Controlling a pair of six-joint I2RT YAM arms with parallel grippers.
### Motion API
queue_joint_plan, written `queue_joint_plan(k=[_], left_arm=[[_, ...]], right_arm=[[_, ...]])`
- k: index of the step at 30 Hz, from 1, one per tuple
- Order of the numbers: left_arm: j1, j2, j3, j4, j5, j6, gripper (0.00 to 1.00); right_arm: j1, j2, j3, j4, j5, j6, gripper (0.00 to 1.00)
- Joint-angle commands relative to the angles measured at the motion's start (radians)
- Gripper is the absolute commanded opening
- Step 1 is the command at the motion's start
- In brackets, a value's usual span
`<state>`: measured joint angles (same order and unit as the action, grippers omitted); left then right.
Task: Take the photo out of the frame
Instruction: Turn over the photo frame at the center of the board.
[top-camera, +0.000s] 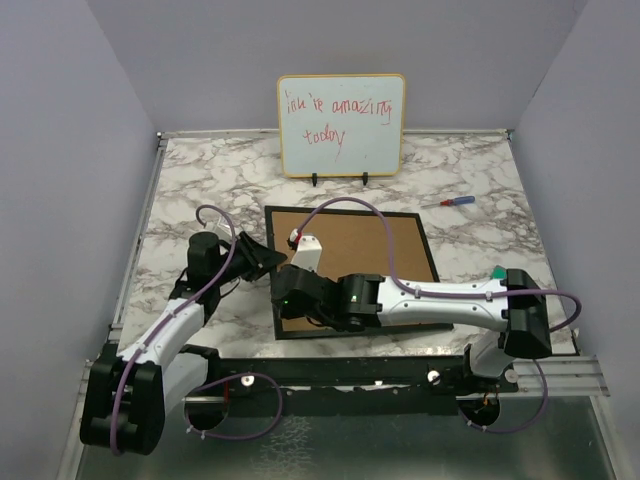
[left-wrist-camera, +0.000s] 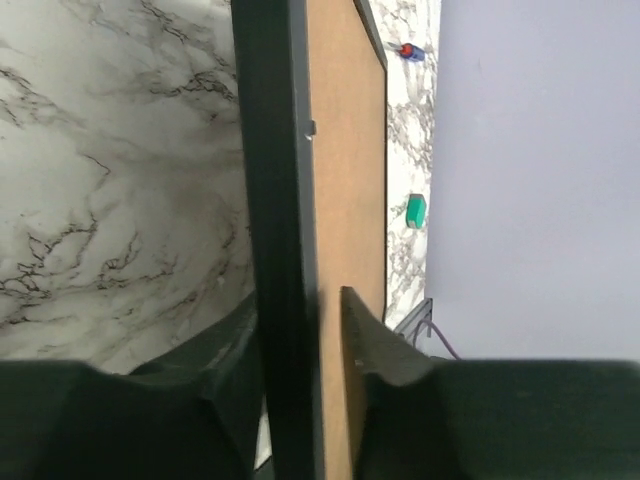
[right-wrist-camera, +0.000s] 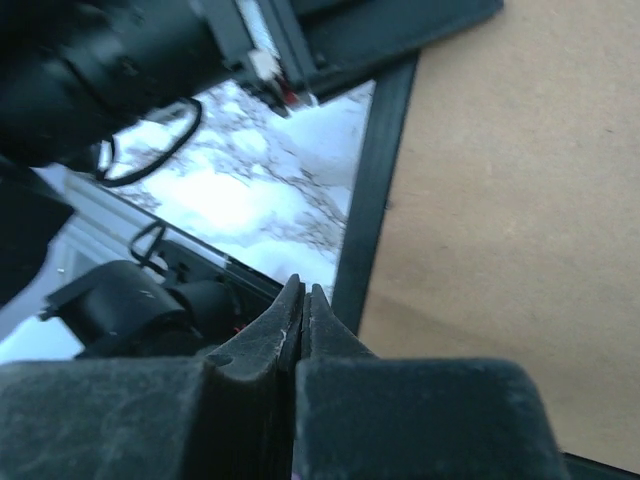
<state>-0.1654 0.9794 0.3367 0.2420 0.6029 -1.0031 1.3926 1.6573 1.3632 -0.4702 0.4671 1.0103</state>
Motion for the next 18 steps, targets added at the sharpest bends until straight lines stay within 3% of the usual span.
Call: queue_joint_plan(k=[1, 3, 5, 9, 13, 15, 18], left_arm=[[-0.020, 0.014, 0.037, 0.056, -0.034, 0.007, 0.23], [-0.023, 0.021, 0.045, 0.056, -0.027, 0.009, 0.07], [-0.023, 0.021, 0.048, 0.056, -0.028, 0.012, 0.00], [-0.023, 0.025, 0.050, 0.055, -0.032, 0.018, 0.00], [-0.023, 0.026, 0.106, -0.027, -0.052, 0.075, 0.00], [-0.023, 0.021, 0.181, -0.149, -0.088, 0.152, 0.00], [-0.023, 0.024, 0.315, -0.350, -0.151, 0.280, 0.00]], right_arm=[[-0.003, -0.042, -0.007, 0.081, 0.001, -0.012, 0.01], [-0.003, -0.046, -0.008, 0.080, -0.004, -0.018, 0.01], [-0.003, -0.053, -0.009, 0.074, 0.007, -0.020, 0.02], [-0.003, -0.092, 0.000, -0.028, 0.105, 0.010, 0.06], [-0.013, -0.202, -0.043, -0.108, 0.241, -0.009, 0.26], [-0.075, -0.256, -0.080, -0.136, 0.212, -0.046, 0.27], [-0.242, -0.320, -0.153, -0.181, 0.053, -0.065, 0.28]])
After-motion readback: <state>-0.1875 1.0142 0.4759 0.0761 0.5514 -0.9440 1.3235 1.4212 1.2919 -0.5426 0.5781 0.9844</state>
